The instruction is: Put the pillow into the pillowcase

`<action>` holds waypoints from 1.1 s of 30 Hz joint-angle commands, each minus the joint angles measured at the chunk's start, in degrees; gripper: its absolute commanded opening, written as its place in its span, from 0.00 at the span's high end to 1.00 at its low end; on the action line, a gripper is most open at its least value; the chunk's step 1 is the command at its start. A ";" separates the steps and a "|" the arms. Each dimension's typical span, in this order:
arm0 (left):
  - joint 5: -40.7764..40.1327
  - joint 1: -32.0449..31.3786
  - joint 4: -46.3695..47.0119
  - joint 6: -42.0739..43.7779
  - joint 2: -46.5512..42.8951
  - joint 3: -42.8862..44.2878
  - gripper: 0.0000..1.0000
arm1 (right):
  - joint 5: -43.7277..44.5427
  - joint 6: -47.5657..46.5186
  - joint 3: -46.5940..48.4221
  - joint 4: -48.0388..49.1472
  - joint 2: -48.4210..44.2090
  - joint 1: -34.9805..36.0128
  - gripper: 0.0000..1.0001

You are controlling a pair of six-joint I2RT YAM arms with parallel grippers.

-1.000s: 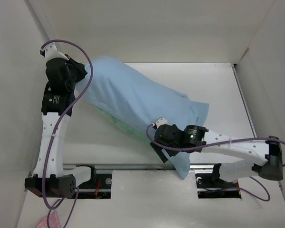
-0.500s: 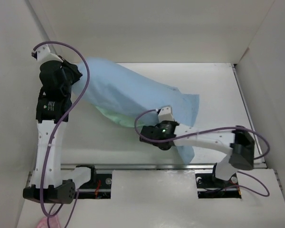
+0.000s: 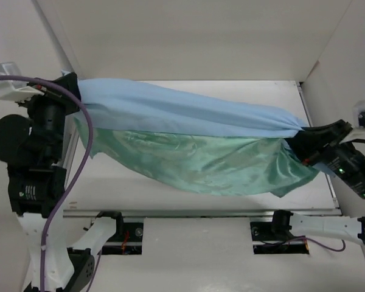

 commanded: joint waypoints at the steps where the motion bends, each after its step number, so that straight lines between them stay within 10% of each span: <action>1: -4.28 1.70 6.28 1.25 3.44 0.68 1.00 | 16.43 -5.55 0.43 7.15 9.10 -0.34 1.00; 6: 2.48 1.70 6.26 -3.50 17.59 -6.43 1.00 | 33.68 -5.54 -2.89 10.81 17.55 -0.34 1.00; 14: 0.05 0.03 5.82 -7.20 29.12 -7.49 1.00 | 35.54 -15.81 -9.15 27.96 21.22 -1.04 1.00; 24: -4.36 0.03 1.37 -6.06 23.77 -6.55 1.00 | -1.93 -11.61 -1.18 19.99 31.27 -32.04 1.00; 33: -10.16 -4.45 1.96 -5.43 7.09 -4.60 1.00 | -8.67 -12.31 7.09 13.49 32.56 -35.76 1.00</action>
